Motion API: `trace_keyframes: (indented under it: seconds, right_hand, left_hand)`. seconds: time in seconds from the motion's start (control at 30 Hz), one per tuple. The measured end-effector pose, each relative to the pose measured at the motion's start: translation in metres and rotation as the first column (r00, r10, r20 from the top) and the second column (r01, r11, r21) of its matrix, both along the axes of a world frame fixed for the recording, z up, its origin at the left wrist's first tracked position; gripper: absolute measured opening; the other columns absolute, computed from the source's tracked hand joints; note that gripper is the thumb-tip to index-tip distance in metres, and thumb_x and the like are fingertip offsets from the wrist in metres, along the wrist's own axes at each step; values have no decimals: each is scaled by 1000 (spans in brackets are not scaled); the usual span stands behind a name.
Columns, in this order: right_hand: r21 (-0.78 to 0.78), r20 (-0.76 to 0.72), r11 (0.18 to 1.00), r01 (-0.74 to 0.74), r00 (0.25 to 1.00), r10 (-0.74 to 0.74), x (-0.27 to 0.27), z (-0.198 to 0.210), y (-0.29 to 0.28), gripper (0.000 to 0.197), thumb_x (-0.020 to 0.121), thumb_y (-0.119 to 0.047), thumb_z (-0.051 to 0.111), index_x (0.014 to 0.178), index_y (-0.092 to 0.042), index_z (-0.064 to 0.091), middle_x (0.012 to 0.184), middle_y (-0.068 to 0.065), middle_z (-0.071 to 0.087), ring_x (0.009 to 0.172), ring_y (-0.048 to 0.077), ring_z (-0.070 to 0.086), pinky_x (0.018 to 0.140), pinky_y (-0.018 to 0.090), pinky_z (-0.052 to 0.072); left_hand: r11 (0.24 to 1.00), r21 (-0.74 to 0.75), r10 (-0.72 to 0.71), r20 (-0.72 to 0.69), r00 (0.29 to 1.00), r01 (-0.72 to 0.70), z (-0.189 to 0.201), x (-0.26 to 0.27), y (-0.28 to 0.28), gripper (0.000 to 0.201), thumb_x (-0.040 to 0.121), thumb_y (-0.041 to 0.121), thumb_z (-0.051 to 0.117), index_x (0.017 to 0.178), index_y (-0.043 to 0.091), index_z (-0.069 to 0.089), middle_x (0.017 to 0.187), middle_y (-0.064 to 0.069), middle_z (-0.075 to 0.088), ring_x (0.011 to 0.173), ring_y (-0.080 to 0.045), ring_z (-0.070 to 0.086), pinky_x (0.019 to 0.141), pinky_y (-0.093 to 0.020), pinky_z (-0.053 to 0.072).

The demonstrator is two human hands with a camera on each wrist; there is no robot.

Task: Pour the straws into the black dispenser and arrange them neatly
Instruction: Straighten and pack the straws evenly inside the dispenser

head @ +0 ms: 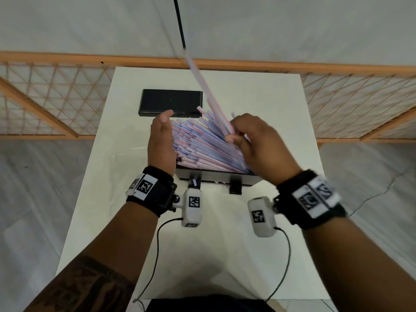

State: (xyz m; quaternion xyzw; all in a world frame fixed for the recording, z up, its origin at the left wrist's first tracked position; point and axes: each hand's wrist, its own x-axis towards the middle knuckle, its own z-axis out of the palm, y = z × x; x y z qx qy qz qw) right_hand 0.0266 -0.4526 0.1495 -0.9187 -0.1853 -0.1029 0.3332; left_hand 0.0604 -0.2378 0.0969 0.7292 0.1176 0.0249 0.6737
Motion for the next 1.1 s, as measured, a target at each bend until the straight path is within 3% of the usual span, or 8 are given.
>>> trace_keyframes:
  seconds: [0.1, 0.27, 0.33, 0.47, 0.6, 0.8, 1.0, 1.1]
  right_hand:
    - [-35, 25, 998, 58, 998, -57, 5, -47, 10, 13, 99, -23, 60, 99, -12, 65, 93, 5, 59, 83, 26, 54, 72, 35, 44]
    - [-152, -1, 984, 88, 996, -89, 1, -79, 11, 14, 95, -26, 67, 94, -13, 70, 89, 4, 63, 81, 26, 59, 69, 41, 52]
    - [-156, -26, 981, 113, 993, -118, -5, -82, 7, 18, 90, -31, 73, 89, -14, 70, 83, 2, 63, 75, 24, 60, 65, 41, 52]
    - [-35, -20, 954, 299, 954, -299, -19, -70, -3, 30, 86, -47, 74, 89, -19, 67, 86, -5, 61, 78, 16, 56, 68, 36, 50]
    - [119, -94, 904, 411, 911, -401, -12, -62, -8, 66, 86, -58, 69, 132, -14, 51, 131, 2, 50, 122, 20, 49, 102, 36, 43]
    - [-147, -227, 989, 33, 972, -66, -1, -77, 15, 102, 73, -83, 54, 151, -19, 37, 153, 1, 37, 144, 21, 32, 112, 49, 30]
    - [-238, -195, 970, 52, 976, -101, 6, -81, 20, 106, 61, -90, 52, 146, -27, 43, 138, -3, 46, 135, 21, 36, 103, 48, 39]
    - [-321, -178, 941, 105, 970, -169, 6, -81, 27, 105, 62, -95, 45, 143, -28, 44, 129, -3, 51, 123, 22, 42, 97, 45, 41]
  left_hand:
    - [997, -50, 54, 20, 998, -52, 12, -4, -1, 54, 104, 57, 17, 135, 35, 55, 141, 11, 49, 120, 6, 48, 94, -15, 34]
    - [991, -85, 109, 125, 986, -99, 27, -2, 1, 77, 87, 67, 8, 134, 30, 58, 139, 14, 55, 133, -2, 44, 95, -10, 27]
    - [997, -11, 72, 192, 979, -71, 26, -5, -3, 71, 97, 67, 12, 135, 27, 56, 138, 13, 56, 131, 2, 45, 97, -9, 31]
    - [947, 315, -16, 225, 974, -57, 10, -8, -12, 45, 103, 47, 30, 135, 23, 52, 135, 8, 51, 125, -4, 48, 108, -32, 41]
    - [906, 413, 7, 194, 981, -89, -10, -1, -13, 37, 101, 24, 49, 137, 15, 48, 147, -3, 41, 136, -14, 41, 115, -38, 36]
    - [946, 324, 14, 55, 998, -31, -7, 2, -18, 46, 106, 37, 37, 148, 18, 40, 154, 0, 37, 141, -15, 37, 117, -31, 31]
    - [993, 117, 1, -33, 999, 3, -20, 7, -3, 69, 89, 74, 26, 146, 37, 42, 150, 8, 44, 138, -12, 43, 116, -45, 36]
    - [993, 115, -22, -24, 999, 24, -19, 3, 1, 60, 95, 67, 30, 145, 36, 44, 147, 9, 48, 135, -12, 47, 114, -45, 39]
